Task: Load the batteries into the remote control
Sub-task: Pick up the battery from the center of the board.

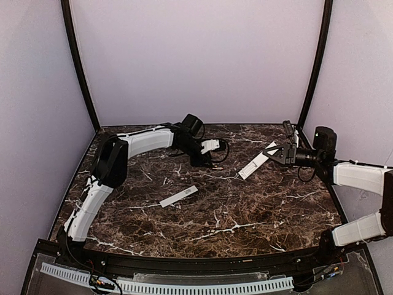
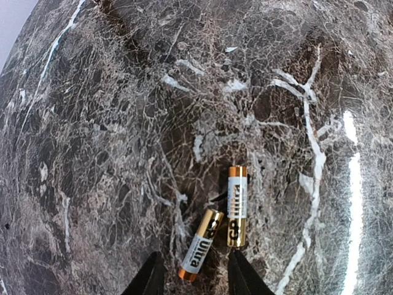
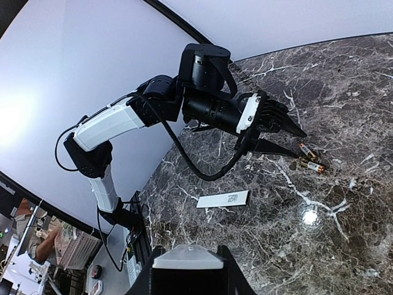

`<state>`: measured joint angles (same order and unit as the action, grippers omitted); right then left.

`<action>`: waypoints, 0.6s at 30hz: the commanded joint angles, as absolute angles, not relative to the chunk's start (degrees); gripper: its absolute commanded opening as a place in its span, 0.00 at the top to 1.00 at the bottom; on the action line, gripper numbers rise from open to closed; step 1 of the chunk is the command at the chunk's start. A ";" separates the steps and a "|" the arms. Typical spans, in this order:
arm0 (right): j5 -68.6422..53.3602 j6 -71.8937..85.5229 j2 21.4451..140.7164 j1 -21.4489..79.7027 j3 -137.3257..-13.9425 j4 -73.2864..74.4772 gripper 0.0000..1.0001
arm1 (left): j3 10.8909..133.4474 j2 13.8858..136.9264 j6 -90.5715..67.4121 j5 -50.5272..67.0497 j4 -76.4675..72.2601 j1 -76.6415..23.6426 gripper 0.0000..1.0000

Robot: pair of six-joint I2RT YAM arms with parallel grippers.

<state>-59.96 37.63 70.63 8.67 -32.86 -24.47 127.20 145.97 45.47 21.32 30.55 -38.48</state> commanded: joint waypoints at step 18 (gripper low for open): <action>-62.21 37.55 72.14 6.72 -32.87 -26.93 1.00 | 129.35 149.00 46.27 27.22 31.97 -36.30 0.78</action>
<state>-60.82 37.60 71.50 7.20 -32.86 -24.47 128.33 148.57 45.93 25.10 30.11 -36.77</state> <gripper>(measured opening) 0.221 0.233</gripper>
